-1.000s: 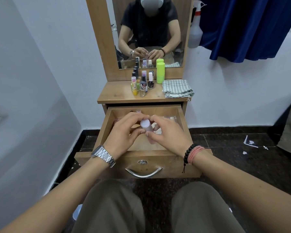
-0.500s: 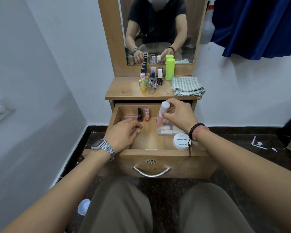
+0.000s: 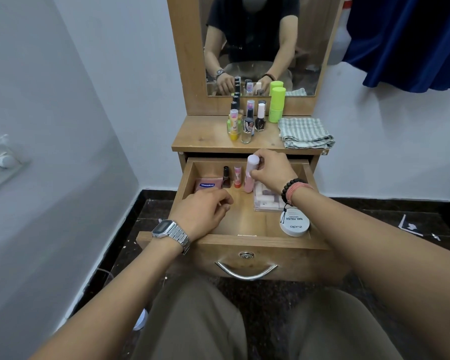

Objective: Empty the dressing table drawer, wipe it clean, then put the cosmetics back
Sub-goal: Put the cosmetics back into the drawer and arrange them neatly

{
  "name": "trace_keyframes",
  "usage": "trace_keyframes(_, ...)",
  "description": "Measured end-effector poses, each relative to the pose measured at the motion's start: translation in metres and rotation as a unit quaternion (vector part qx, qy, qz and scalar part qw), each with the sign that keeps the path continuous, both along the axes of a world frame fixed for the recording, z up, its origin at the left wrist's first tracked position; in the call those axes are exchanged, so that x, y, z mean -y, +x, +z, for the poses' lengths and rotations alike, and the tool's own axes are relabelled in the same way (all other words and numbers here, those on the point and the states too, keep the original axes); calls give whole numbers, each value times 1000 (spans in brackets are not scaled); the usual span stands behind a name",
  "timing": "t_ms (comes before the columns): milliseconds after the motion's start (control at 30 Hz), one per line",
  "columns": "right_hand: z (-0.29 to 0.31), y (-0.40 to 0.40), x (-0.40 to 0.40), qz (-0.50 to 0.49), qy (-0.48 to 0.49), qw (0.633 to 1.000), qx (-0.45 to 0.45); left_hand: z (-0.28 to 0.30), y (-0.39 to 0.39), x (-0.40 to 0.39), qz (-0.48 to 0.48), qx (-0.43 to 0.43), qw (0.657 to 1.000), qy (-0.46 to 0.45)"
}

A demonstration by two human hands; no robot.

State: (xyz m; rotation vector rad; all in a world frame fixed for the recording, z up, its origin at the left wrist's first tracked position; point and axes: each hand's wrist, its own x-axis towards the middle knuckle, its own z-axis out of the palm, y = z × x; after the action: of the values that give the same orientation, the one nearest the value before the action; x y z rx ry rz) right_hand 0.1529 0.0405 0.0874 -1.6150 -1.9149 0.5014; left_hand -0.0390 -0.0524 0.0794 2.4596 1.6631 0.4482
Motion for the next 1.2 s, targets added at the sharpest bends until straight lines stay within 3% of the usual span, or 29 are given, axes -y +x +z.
trace_keyframes(400, 2, -1, -6, -24, -4, 1000, 3, 1, 0, 1, 2, 4, 1000, -4)
trace_keyframes(600, 5, 14, 17, -21, -1, 999, -46, 2, 0, 2, 2, 0, 1000, 1)
trace_keyframes(767, 7, 27, 36, 49, 58, 995, 58, 3, 2, 3, 5, -6, 1000, 2)
trace_keyframes(900, 13, 17, 24, 108, 120, 971, 176, 4, 2, 4, 11, -11, 1000, 10)
trace_keyframes(1000, 11, 7, 14, 125, 115, 956, 240, 3, 1, 4, 17, -2, 1000, 15)
trace_keyframes(1200, 13, 7, 15, 107, 139, 964, 202, 0, -1, 2, 26, 18, 999, 20)
